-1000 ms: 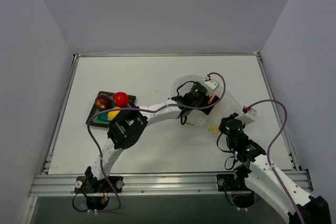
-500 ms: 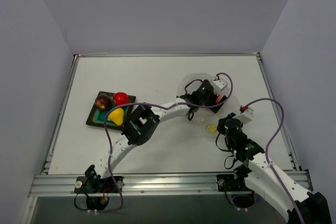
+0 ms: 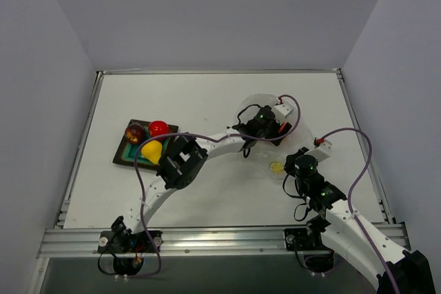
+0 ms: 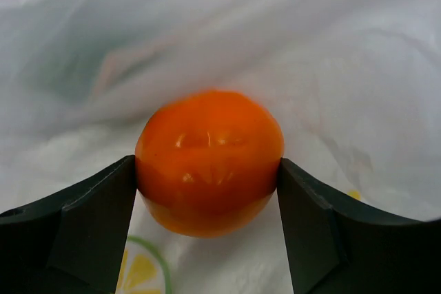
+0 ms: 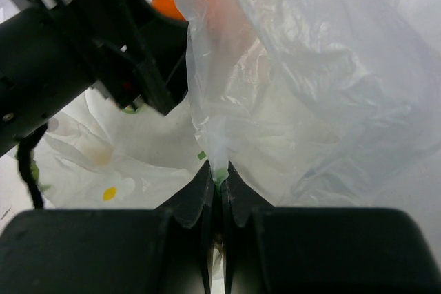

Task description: Take the fake fruits out of the plastic bag

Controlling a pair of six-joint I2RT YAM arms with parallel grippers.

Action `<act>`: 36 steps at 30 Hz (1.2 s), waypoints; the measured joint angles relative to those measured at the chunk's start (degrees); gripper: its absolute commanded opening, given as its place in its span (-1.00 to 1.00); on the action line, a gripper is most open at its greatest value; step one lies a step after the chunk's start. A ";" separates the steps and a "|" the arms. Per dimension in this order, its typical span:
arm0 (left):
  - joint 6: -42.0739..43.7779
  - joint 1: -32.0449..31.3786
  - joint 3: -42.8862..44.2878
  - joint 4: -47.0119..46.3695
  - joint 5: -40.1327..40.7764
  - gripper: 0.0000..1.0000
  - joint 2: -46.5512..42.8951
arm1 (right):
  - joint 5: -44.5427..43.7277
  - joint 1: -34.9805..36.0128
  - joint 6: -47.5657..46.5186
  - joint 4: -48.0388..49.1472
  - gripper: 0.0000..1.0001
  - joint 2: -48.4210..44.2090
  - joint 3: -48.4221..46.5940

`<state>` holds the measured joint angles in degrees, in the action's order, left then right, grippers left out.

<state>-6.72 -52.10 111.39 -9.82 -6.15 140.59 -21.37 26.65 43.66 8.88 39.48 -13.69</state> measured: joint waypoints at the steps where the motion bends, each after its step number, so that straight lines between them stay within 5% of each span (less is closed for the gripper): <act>1: -0.09 0.00 -2.43 0.00 0.02 -0.35 -1.68 | 0.00 0.00 -0.02 0.02 -1.00 0.00 0.02; 21: -9.35 0.17 -35.58 -8.44 -4.81 -0.37 -43.50 | 0.44 -0.61 -0.28 1.29 -1.00 1.36 0.04; 28: -17.20 6.49 -56.54 -6.84 13.38 -0.37 -67.08 | 0.96 -0.81 -0.63 2.14 -1.00 1.86 0.07; 36: -32.02 17.68 -77.35 15.74 41.20 -0.24 -96.65 | 1.99 -0.98 -1.62 3.54 -1.00 2.80 0.11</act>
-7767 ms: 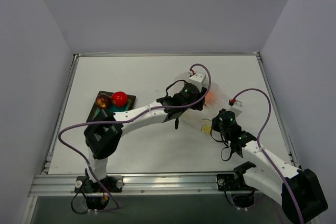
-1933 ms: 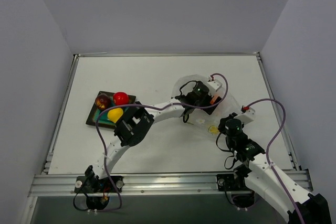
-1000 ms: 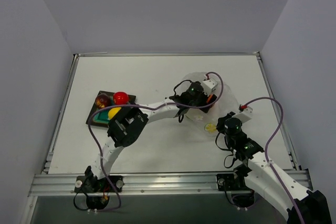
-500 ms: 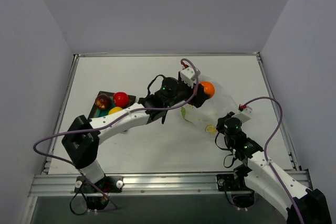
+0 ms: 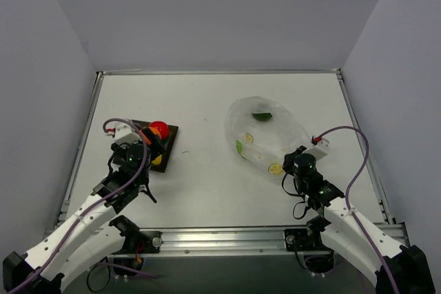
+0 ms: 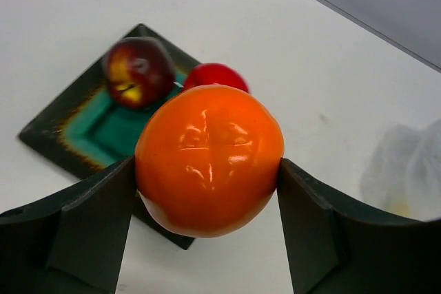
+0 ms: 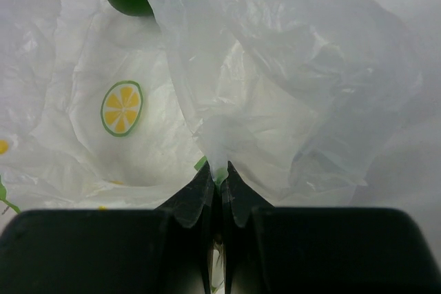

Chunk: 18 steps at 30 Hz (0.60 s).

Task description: Take the fake fruits out of the plastic bag

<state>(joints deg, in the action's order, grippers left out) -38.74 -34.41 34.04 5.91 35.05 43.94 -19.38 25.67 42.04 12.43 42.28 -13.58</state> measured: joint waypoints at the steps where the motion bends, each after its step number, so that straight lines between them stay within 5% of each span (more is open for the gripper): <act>1: -1.42 0.81 -1.38 2.67 2.40 -0.20 -2.56 | 0.15 -0.11 -0.07 0.11 -1.00 0.00 0.00; 5: -6.97 7.30 -3.89 8.96 7.89 -0.17 -6.03 | 0.42 -0.20 -0.20 0.33 -1.00 0.15 0.00; 12: -11.72 17.29 -5.01 8.33 6.49 -0.17 3.93 | 0.83 -0.24 -0.33 0.68 -1.00 0.98 0.00; 18: -12.46 19.41 -7.19 3.76 4.35 -0.10 10.69 | 0.92 -0.24 -0.39 0.66 -1.00 1.97 0.00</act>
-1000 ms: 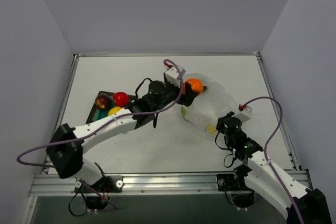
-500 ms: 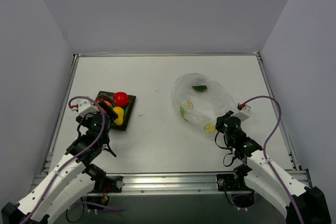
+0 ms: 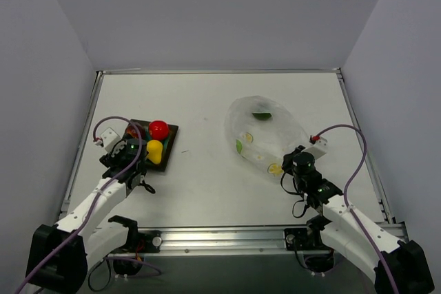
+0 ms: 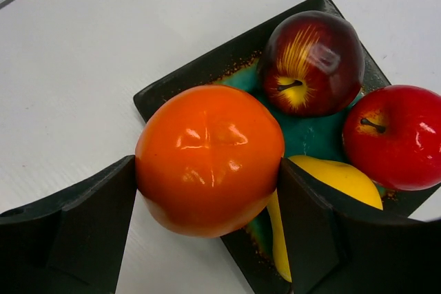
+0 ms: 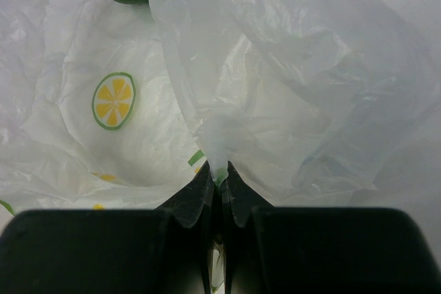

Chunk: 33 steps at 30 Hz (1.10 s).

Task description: Take the fake fruits out of the plastic bag

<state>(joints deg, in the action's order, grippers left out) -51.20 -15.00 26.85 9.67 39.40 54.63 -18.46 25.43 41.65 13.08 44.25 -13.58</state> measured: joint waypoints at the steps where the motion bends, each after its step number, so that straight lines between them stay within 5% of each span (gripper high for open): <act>1: -0.04 0.00 -0.02 -0.85 -0.28 -0.06 0.81 | 0.04 0.00 -0.07 0.02 -1.00 0.00 0.00; 4: -0.02 0.02 -0.17 -3.54 -0.72 0.18 2.75 | 0.13 0.00 -0.13 0.02 -1.00 0.00 0.00; 12: 0.15 0.37 -0.55 -8.96 -1.36 0.43 7.52 | 0.37 0.00 -0.17 0.02 -1.00 0.00 0.00; 16: 0.74 0.50 -0.55 -9.42 -2.01 0.88 7.28 | 0.52 0.00 -0.26 0.04 -1.00 0.00 0.00; 19: 1.31 0.50 -0.55 -9.57 -2.58 0.94 5.20 | 0.57 0.00 -0.37 0.04 -1.00 0.09 0.00; 26: 3.30 -1.57 -0.33 -8.50 -4.48 0.75 -2.82 | 0.96 0.00 -0.74 0.15 -1.00 0.50 0.00; 28: 4.46 -5.16 0.37 -7.41 -3.96 0.45 -4.57 | 0.96 0.00 -0.76 0.20 -1.00 0.48 0.00; 33: 8.61 -19.58 8.11 -7.87 -3.69 0.15 -1.95 | 0.96 0.00 -0.76 0.26 -1.00 0.33 0.00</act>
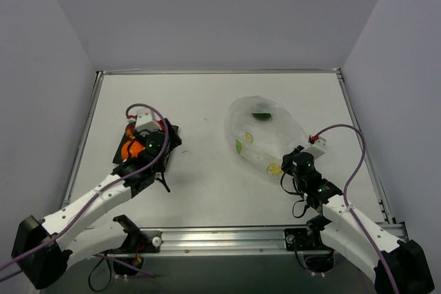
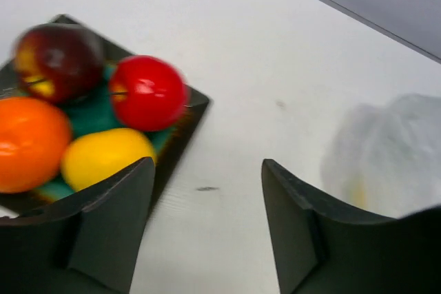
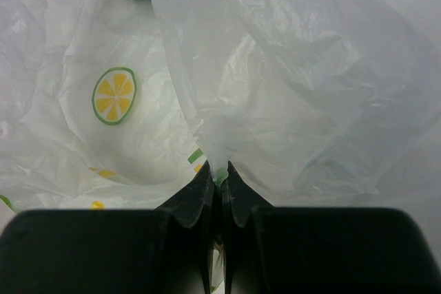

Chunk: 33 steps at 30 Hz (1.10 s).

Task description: Take the fake fruits out of the plastic bag

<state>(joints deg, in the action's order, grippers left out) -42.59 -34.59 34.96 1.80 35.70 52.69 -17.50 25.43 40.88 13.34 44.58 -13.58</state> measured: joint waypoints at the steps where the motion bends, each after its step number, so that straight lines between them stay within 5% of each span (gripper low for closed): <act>1: 0.72 -2.78 2.56 -0.83 -0.42 0.12 2.27 | 0.00 0.00 0.00 0.00 -1.00 -0.02 0.00; 9: 7.61 -18.25 29.05 -5.18 -14.58 -0.20 31.36 | 0.02 0.00 0.00 0.17 -1.00 -0.24 0.00; 17: 14.23 -19.41 56.39 4.68 -26.75 -0.30 55.23 | 0.48 0.00 0.00 0.17 -1.00 -0.81 0.00; 22: 17.03 -19.30 73.40 13.05 -27.56 -0.34 69.68 | 2.19 0.00 0.04 -0.09 -1.00 -2.73 0.02; 26: 19.43 -19.15 78.14 15.21 -25.42 -0.32 77.29 | 4.42 0.55 0.07 -2.49 -1.00 -6.27 0.00; 33: 23.63 -18.36 79.56 14.25 -22.14 0.57 81.96 | 8.61 1.31 1.55 -7.96 -1.00 -14.25 0.00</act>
<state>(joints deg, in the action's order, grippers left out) -18.96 -52.95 114.52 16.05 13.56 134.65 -8.88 26.74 42.44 5.39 30.33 -13.58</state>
